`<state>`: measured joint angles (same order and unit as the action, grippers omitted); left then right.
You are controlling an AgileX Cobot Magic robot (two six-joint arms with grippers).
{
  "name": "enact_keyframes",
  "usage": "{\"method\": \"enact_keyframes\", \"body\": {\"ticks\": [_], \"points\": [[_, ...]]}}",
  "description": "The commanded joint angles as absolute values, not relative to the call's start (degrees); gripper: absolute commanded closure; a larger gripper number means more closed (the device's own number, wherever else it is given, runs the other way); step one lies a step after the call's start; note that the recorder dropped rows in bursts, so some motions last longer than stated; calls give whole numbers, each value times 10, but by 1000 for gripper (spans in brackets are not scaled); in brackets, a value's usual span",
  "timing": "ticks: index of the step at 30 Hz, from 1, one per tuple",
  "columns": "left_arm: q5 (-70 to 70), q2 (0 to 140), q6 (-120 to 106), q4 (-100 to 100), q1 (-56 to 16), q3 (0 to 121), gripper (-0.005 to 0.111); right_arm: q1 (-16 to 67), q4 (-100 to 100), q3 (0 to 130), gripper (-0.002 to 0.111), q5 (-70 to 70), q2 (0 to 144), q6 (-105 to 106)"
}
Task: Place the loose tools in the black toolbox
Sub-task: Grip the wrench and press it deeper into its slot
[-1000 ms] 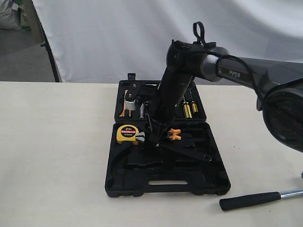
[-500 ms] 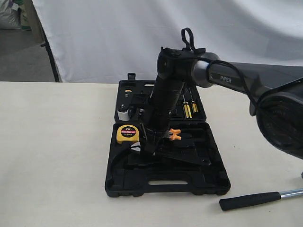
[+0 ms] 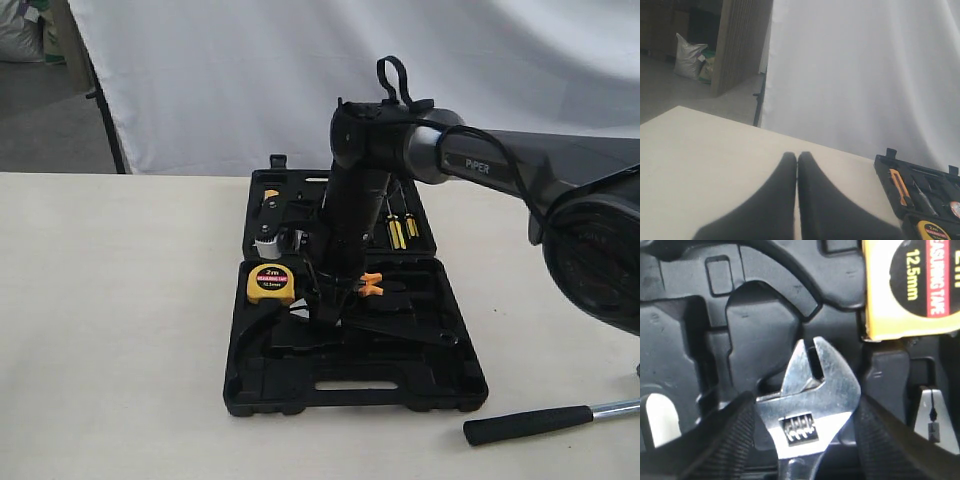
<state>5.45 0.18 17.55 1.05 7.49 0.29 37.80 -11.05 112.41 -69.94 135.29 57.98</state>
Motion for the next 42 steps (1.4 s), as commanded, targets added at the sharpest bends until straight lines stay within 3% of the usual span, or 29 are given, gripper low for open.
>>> {"method": "enact_keyframes", "body": {"ticks": [1, 13, 42], "points": [[50, 0, 178, 13, 89, 4, 106, 377, -84, 1118, 108, -700, 1350, 572], [50, 0, 178, 13, 89, 4, 106, 422, 0, 1118, 108, -700, 1350, 589], [50, 0, 178, 13, 89, 4, 106, 428, -34, 1118, 108, -664, 1350, 564]]}}
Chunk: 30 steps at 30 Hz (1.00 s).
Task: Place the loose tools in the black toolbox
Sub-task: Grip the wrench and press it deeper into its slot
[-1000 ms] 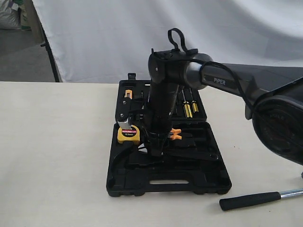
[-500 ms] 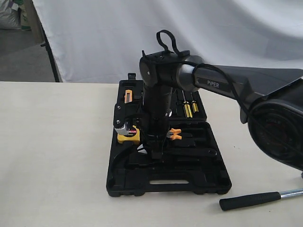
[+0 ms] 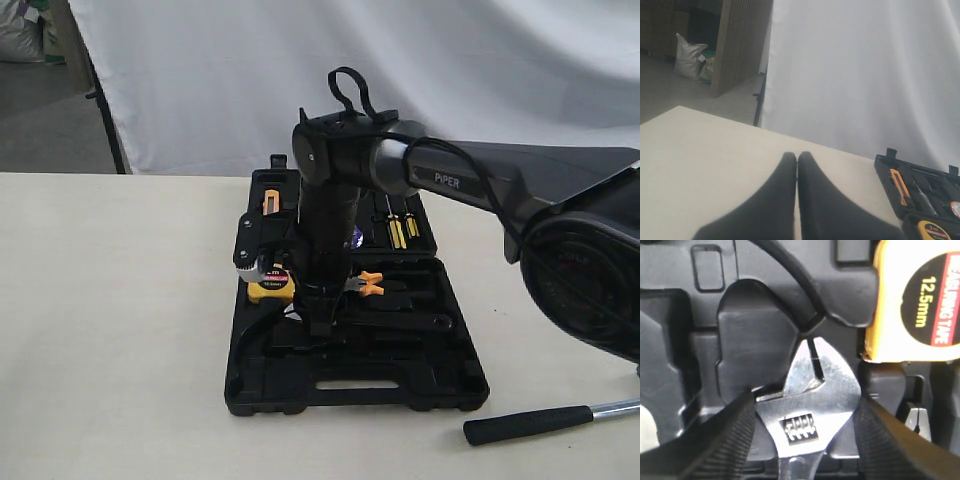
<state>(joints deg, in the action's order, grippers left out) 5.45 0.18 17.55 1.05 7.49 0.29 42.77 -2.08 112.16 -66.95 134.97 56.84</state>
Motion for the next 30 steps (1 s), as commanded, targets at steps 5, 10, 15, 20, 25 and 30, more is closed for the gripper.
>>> {"method": "enact_keyframes", "body": {"ticks": [5, 10, 15, 20, 25, 30], "points": [[50, 0, 178, 13, 89, 4, 106, 428, -41, 1118, 108, -664, 1350, 562], [50, 0, 178, 13, 89, 4, 106, 428, -51, 1118, 108, -664, 1350, 526], [50, 0, 178, 13, 89, 4, 106, 428, -47, 1118, 108, -662, 1350, 517], [50, 0, 178, 13, 89, 4, 106, 428, -46, 1118, 108, -662, 1350, 516], [50, 0, 178, 13, 89, 4, 106, 428, -46, 1118, 108, -664, 1350, 514], [50, 0, 178, 13, 89, 4, 106, 428, -46, 1118, 89, -664, 1350, 514]]}}
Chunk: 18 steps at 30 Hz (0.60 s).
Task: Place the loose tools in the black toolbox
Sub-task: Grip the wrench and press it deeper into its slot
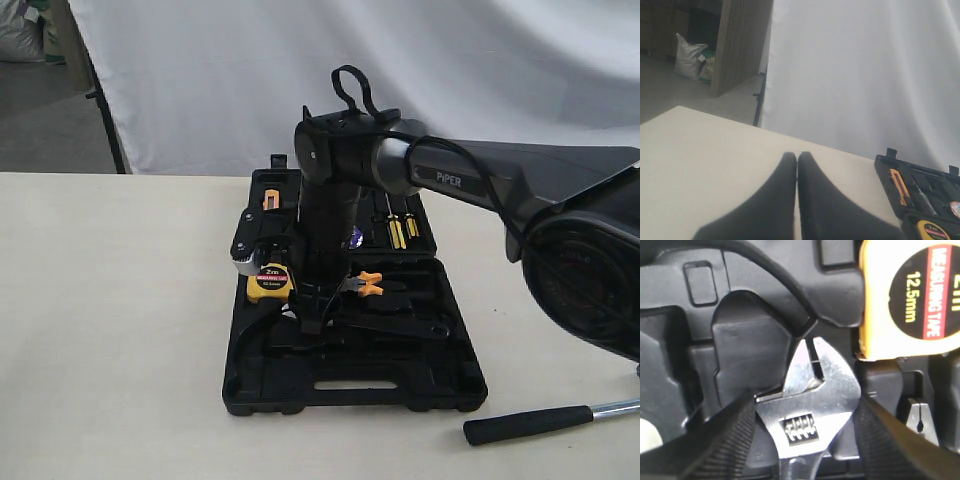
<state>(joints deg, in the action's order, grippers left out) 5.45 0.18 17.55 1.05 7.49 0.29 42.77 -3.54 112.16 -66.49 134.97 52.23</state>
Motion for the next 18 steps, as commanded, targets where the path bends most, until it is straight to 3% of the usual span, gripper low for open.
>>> {"method": "enact_keyframes", "body": {"ticks": [1, 2, 3, 6, 9, 18], "points": [[50, 0, 178, 13, 89, 4, 106, 428, -46, 1118, 80, -664, 1350, 514], [50, 0, 178, 13, 89, 4, 106, 428, -46, 1118, 73, -664, 1350, 514], [50, 0, 178, 13, 89, 4, 106, 428, -46, 1118, 58, -664, 1350, 514], [50, 0, 178, 13, 89, 4, 106, 428, -45, 1118, 46, -669, 1350, 514], [50, 0, 178, 13, 89, 4, 106, 428, -45, 1118, 41, -669, 1350, 514], [50, 0, 178, 13, 89, 4, 106, 428, 0, 1119, 42, -662, 1293, 482]]}}
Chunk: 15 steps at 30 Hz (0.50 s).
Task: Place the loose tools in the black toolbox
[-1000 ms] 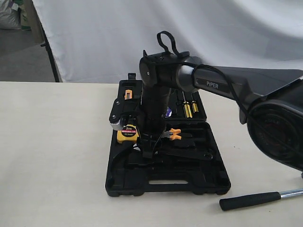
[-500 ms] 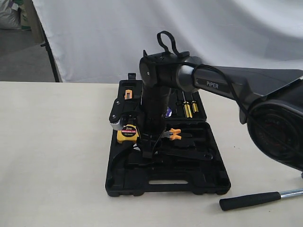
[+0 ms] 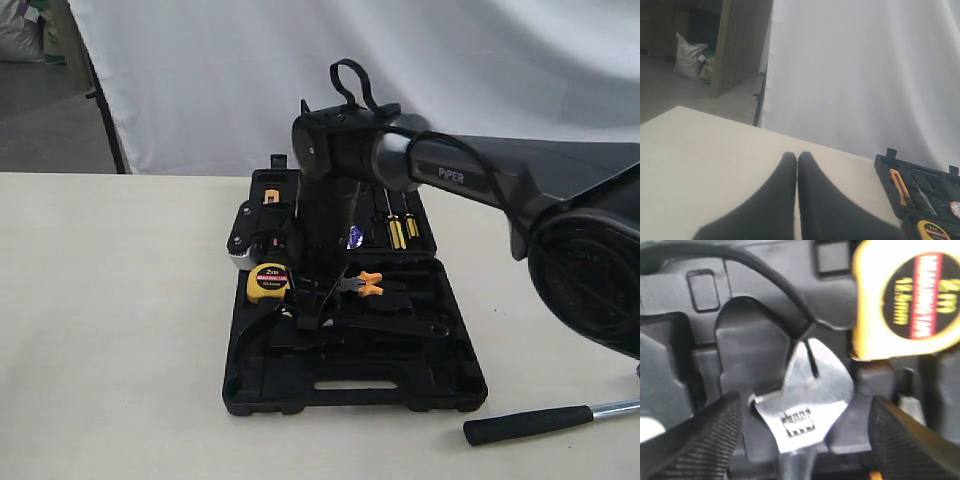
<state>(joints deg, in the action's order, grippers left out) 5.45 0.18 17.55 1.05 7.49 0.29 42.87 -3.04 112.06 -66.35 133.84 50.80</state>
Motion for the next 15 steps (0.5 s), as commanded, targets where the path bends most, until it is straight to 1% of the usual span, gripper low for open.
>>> {"method": "enact_keyframes", "body": {"ticks": [1, 3, 5, 11, 13, 14, 15], "points": [[50, 0, 178, 13, 89, 4, 106, 427, 0, 1119, 43, -664, 1281, 472], [50, 0, 178, 13, 89, 4, 106, 427, 3, 1119, 49, -683, 1253, 443], [50, 0, 178, 13, 89, 4, 106, 427, 0, 1118, 57, -700, 1240, 419], [50, 0, 178, 13, 89, 4, 106, 420, -3, 1118, 92, -700, 1229, 356], [50, 0, 178, 13, 89, 4, 106, 408, -10, 1098, 105, -700, 1230, 347], [50, 0, 178, 13, 89, 4, 106, 401, -12, 1079, 109, -700, 1229, 346], [50, 0, 178, 13, 89, 4, 106, 394, -12, 1062, 109, -697, 1229, 345]]}}
